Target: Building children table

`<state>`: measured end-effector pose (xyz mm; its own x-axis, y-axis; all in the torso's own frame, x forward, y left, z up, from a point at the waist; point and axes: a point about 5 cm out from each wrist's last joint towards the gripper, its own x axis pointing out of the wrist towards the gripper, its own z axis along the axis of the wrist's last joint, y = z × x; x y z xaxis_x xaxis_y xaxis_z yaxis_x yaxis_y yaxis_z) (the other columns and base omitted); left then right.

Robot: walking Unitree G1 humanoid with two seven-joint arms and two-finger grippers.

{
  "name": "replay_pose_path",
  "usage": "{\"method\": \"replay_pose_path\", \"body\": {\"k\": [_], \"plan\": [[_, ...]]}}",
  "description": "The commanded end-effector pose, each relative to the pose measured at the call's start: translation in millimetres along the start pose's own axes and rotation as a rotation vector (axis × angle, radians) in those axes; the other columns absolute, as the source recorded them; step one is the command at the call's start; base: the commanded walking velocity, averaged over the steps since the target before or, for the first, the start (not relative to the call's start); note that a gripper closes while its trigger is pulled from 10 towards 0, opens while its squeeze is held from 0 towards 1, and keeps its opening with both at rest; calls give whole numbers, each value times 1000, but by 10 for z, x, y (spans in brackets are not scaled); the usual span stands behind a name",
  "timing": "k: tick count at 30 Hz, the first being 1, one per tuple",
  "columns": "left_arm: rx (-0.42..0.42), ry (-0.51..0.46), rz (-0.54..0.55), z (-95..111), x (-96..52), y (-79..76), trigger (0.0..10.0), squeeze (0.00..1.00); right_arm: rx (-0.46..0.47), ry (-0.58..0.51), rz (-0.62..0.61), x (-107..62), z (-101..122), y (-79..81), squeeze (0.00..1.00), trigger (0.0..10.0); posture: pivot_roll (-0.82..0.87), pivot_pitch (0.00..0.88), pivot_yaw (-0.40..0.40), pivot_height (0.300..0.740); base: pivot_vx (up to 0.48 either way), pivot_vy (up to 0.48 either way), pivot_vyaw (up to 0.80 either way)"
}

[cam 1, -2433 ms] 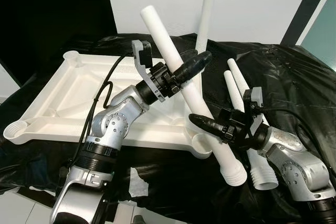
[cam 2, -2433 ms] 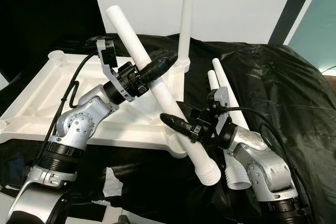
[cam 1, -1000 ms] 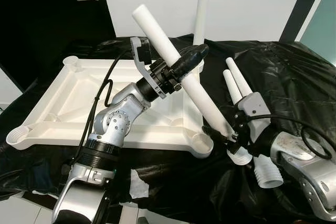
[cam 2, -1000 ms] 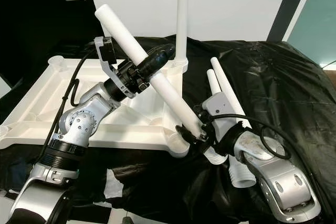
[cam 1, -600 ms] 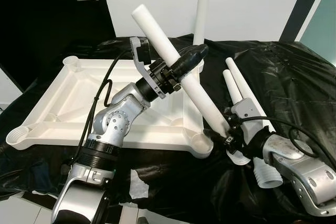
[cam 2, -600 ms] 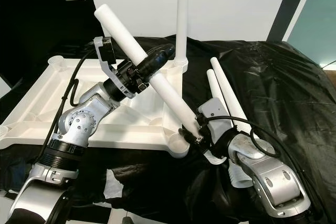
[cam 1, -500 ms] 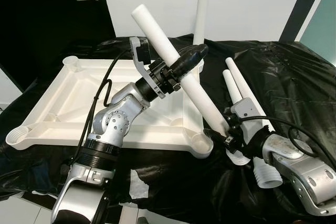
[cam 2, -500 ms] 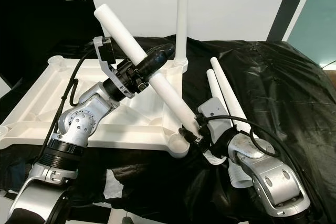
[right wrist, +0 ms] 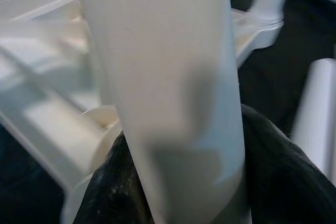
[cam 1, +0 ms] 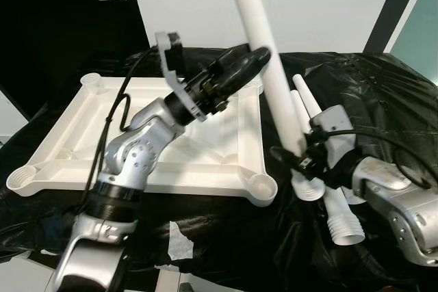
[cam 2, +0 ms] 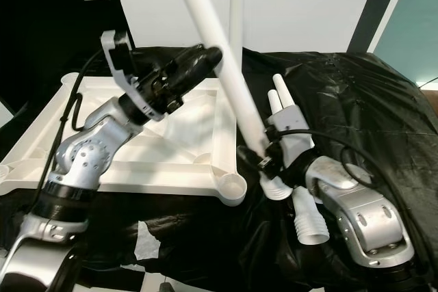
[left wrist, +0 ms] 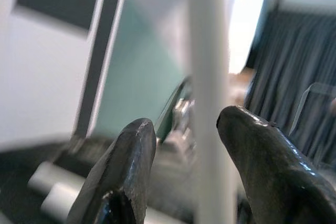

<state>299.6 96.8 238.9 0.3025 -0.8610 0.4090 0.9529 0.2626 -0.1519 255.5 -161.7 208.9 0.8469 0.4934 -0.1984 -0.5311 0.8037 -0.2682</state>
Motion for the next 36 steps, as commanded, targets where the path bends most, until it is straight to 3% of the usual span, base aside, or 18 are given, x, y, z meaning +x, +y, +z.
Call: {"method": "replay_pose_path", "body": {"k": [1,2,5,9,13,15,18,19,22,27,31,36], "plan": [[28,109,-389,-115,-108,-193,10000,0,-24,-39,-60,-5,75,-86,0,5804,-94,0,32,740,0,0,0],[32,185,-397,-208,-178,-192,10000,0,-29,-45,-81,-1,86,-115,0,10000,-94,0,32,740,0,0,0],[34,351,-419,-400,-320,-200,10000,0,-33,-61,-110,12,107,-163,0,10000,-87,0,29,740,0,0,0],[35,444,-443,-493,-397,-230,10000,0,-40,-79,-125,21,139,-187,0,10000,-79,0,26,740,0,0,0],[32,633,-502,-700,-574,-274,10000,0,-37,-127,-141,62,211,-233,0,10000,-72,0,19,740,0,0,0],[34,676,-516,-748,-617,-282,10000,0,-34,-135,-135,74,222,-227,0,10000,-72,0,19,740,0,0,0],[57,808,-549,-871,-719,-280,10000,0,-29,-138,-124,116,217,-203,0,10000,-71,0,16,740,0,0,0],[57,808,-549,-871,-719,-280,10000,0,-29,-138,-124,116,217,-203,0,10000,-71,0,16,740,0,0,0],[120,993,-569,-1029,-874,-230,10000,0,-16,-146,-103,182,211,-150,0,10000,-71,0,13,740,0,0,0],[142,1041,-562,-1080,-893,-217,10000,0,-3,-168,-71,228,232,-64,0,10000,-71,0,9,740,0,0,0],[181,1244,-521,-1314,-1097,-139,10000,0,2,-185,-41,271,241,11,0,10000,-68,0,3,740,0,0,0],[172,1261,-513,-1430,-1098,-144,10000,0,2,-199,-26,297,254,34,0,10000,-70,0,0,740,0,0,0]]}}
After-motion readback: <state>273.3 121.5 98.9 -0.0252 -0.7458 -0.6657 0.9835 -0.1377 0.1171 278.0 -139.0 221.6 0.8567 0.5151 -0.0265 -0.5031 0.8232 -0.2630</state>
